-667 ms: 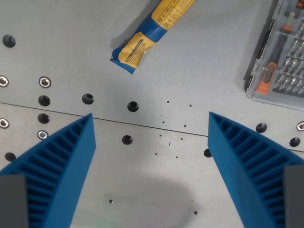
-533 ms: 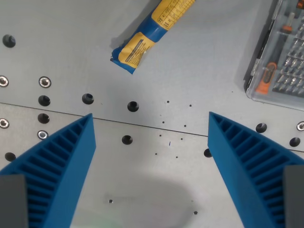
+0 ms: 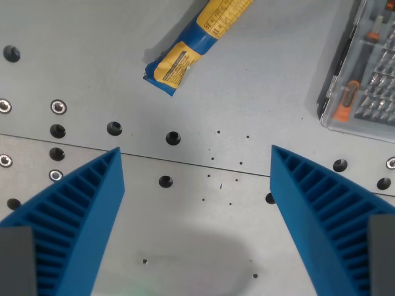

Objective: Move above the blue bag

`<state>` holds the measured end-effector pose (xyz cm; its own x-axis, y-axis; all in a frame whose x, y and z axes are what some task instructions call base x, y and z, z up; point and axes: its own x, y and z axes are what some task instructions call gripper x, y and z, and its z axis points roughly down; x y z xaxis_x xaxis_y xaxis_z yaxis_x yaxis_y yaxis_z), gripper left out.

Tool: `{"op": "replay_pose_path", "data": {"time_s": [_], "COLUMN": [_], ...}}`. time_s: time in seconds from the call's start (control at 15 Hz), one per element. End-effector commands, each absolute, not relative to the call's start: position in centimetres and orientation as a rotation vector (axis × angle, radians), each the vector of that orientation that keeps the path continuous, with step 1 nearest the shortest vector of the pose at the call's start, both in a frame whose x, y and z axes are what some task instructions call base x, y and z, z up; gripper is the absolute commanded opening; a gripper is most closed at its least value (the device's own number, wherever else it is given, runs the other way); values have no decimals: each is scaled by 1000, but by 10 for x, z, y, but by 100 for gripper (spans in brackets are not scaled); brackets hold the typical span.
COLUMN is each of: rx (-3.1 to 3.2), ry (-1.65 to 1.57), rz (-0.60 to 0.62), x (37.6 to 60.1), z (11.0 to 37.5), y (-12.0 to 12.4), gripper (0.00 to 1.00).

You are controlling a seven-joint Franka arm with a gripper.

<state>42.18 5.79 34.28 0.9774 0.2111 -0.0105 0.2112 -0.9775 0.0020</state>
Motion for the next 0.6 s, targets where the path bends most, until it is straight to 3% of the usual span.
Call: {"op": "replay_pose_path", "data": {"time_s": [0.07,0.6], "rx": [3129,3135], "ry": [244,-6], "rz": [7,65], "x": [423,429], "z": [340,317], "y": [58,56], "gripper": [100,100]}}
